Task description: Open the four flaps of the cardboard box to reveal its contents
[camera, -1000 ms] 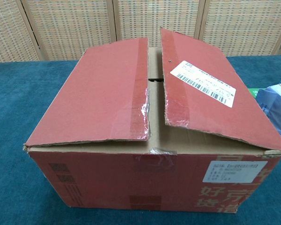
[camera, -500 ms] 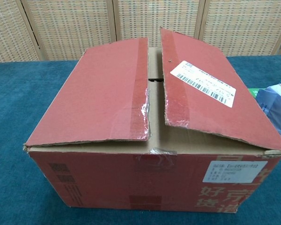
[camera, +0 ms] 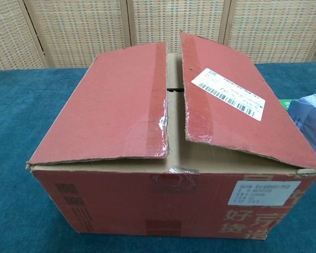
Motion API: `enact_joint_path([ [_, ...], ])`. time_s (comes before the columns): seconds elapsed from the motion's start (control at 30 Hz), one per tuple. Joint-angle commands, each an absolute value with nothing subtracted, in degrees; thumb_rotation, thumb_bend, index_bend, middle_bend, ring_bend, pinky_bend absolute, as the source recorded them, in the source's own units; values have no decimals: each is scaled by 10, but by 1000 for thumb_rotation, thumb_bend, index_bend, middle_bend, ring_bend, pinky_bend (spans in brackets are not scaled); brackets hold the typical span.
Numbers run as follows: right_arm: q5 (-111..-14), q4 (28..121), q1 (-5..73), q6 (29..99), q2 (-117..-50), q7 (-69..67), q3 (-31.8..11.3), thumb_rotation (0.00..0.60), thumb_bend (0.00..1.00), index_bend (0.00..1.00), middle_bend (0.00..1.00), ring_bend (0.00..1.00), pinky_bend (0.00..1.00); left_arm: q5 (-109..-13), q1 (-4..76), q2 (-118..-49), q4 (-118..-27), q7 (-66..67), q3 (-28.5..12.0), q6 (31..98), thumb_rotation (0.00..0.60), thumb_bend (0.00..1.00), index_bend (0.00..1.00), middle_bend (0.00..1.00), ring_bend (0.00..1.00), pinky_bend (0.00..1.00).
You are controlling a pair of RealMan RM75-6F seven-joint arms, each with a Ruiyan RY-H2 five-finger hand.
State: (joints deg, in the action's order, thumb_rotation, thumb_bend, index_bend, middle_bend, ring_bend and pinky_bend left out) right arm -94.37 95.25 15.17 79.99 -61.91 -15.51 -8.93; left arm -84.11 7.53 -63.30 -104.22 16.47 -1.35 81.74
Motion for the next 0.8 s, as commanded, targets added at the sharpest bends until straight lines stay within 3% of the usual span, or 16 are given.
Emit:
enact_joint_path([
  [0.03, -959, 974, 184, 772, -607, -178, -99, 600, 1000, 230, 189, 0, 0, -841, 75, -634, -1043, 165, -13, 816, 600, 522, 0, 0, 0, 0],
  [0.27, -975, 1007, 244, 724, -599, -235, -115, 600, 1000, 303, 279, 0, 0, -840, 76, -633, -1041, 164, -11, 814, 600, 522, 0, 0, 0, 0],
  [0.8, -951, 1066, 372, 595, -608, -230, -139, 600, 1000, 305, 286, 0, 0, -828, 80, -628, -1049, 173, -13, 804, 600, 522, 0, 0, 0, 0],
])
